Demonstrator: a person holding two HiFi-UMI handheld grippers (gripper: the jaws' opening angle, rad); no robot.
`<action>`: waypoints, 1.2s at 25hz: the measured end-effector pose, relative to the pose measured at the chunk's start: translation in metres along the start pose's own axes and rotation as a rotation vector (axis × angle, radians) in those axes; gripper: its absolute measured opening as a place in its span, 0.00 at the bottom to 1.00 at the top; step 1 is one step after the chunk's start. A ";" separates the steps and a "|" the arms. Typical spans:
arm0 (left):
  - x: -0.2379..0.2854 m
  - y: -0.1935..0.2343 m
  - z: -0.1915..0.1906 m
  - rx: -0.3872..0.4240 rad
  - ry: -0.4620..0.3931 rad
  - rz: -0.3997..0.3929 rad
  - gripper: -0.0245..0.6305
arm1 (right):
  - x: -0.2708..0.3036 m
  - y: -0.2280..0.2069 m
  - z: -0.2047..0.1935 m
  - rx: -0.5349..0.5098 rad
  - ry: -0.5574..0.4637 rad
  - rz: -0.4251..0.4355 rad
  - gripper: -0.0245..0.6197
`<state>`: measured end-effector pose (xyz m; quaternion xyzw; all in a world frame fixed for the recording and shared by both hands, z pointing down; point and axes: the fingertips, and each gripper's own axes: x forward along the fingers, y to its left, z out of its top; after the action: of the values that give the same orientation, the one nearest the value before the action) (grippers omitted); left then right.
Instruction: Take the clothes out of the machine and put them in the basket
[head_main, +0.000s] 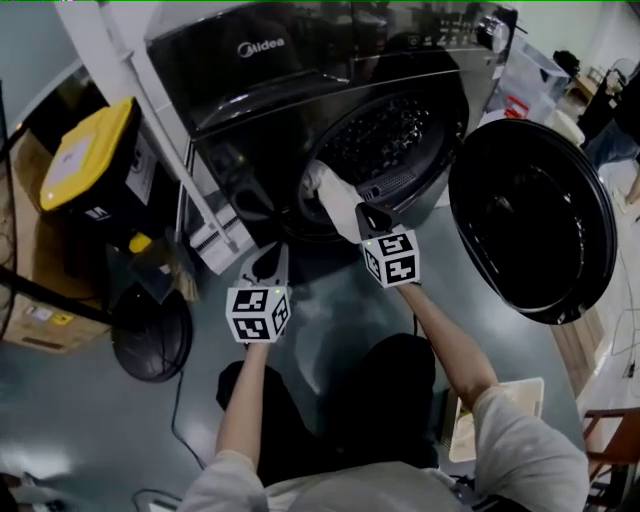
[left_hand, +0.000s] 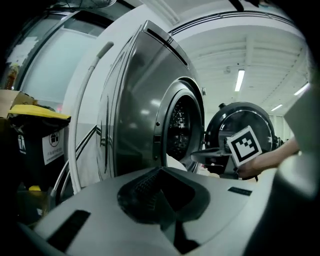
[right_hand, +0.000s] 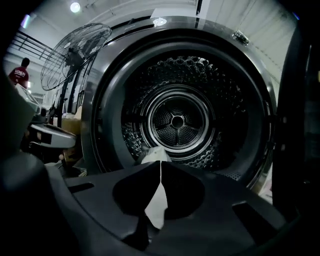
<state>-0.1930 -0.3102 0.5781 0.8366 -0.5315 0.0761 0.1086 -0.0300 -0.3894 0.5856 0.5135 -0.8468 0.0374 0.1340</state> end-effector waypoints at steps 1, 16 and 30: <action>-0.002 0.003 -0.001 0.000 0.001 0.008 0.07 | 0.007 0.002 0.002 -0.003 0.002 0.009 0.08; -0.014 0.022 -0.009 0.019 0.021 0.064 0.07 | 0.120 0.012 0.001 0.018 0.098 0.076 0.69; -0.011 0.026 -0.007 0.031 0.027 0.067 0.07 | 0.149 0.012 -0.021 -0.175 0.223 0.016 0.37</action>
<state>-0.2219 -0.3092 0.5849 0.8188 -0.5566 0.0993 0.1000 -0.1015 -0.5075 0.6456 0.4855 -0.8308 0.0212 0.2712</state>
